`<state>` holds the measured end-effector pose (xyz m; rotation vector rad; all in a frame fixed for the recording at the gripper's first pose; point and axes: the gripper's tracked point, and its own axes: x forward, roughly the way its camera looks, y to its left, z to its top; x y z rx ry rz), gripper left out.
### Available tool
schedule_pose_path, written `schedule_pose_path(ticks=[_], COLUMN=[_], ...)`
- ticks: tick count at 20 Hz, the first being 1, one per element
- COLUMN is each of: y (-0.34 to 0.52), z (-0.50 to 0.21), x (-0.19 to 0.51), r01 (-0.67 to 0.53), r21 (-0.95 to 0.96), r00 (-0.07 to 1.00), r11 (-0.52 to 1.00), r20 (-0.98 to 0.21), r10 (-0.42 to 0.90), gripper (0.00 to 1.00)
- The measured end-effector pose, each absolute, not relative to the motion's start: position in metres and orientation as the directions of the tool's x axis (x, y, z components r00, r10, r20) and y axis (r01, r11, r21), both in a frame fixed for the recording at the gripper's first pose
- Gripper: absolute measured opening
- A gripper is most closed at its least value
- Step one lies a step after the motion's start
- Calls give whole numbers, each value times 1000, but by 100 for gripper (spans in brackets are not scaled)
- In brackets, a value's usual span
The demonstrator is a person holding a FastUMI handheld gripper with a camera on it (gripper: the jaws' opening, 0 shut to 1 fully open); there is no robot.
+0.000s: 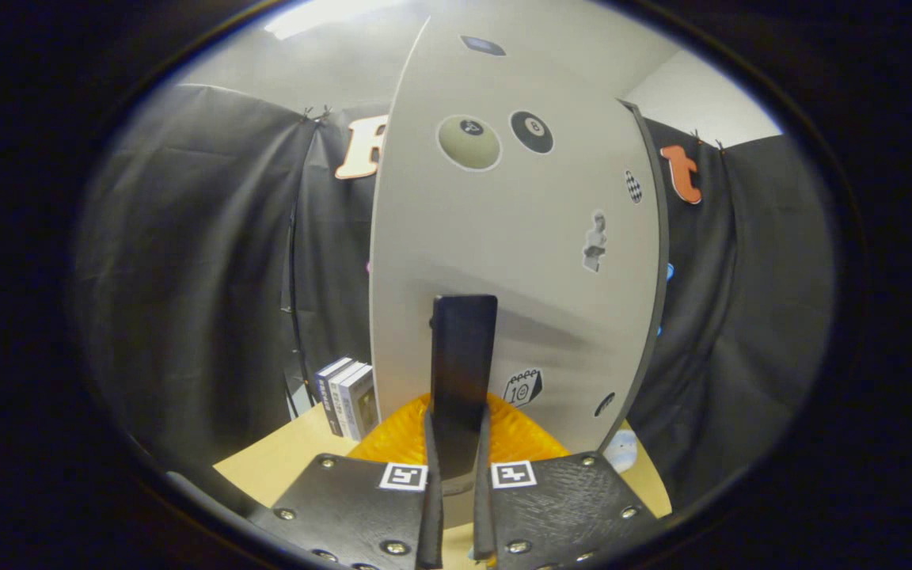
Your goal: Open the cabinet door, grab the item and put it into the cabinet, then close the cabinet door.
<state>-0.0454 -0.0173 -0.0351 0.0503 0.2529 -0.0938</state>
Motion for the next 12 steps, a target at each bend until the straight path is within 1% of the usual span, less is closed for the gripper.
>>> schedule_pose_path(ticks=[12], y=[-48], z=[-33], x=[-84], r01=[200], r21=[30], r00=[942], r11=[979], r20=[-279], r10=[-184], gripper=[15])
